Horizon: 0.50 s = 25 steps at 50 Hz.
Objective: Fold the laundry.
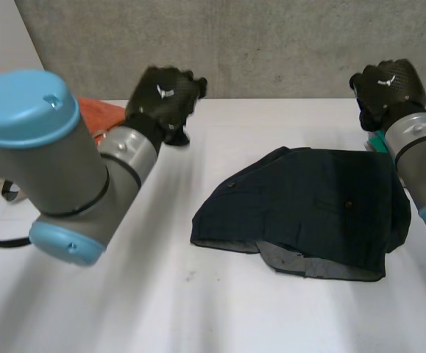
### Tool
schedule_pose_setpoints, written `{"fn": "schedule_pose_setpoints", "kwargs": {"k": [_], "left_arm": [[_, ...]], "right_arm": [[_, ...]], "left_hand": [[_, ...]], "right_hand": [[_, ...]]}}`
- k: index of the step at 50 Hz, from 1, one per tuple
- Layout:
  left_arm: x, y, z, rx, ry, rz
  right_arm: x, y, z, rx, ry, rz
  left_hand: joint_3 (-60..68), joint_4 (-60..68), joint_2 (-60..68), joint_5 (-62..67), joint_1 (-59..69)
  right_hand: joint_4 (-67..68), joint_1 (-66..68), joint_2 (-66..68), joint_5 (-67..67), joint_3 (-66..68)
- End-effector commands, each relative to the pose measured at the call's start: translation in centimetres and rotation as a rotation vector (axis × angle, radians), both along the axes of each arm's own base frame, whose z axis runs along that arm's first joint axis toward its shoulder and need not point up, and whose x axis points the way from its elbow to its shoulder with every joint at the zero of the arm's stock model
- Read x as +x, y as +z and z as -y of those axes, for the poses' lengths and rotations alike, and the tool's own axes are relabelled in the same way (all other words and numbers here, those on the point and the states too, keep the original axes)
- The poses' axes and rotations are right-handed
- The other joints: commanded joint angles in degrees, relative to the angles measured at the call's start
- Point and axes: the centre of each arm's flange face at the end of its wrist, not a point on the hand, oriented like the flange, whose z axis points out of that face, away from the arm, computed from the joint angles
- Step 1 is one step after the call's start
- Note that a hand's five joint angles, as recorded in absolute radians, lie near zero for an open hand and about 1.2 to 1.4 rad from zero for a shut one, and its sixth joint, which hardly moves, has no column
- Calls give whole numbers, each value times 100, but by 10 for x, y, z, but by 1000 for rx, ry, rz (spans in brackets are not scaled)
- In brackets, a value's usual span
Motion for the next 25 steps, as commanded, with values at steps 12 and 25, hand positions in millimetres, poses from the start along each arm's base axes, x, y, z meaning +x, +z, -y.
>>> {"fn": "schedule_pose_setpoints", "kwargs": {"k": [12,25], "left_arm": [[7,-115,-26,305,-74,199],[-11,-141,-9,326,-123,199]], "right_arm": [[-65,-87,-77,492,-12,-16],[-71,-124,-73,537,31,8]], "left_hand": [[-1493,-1438,-1436,-1472,-922],[-385,-330,-328,-364,186]], "right_hand": [[-4989,-4947,-4946,-4948,-4967],[-4989,-4947,-4946,-4948,-4967]]}}
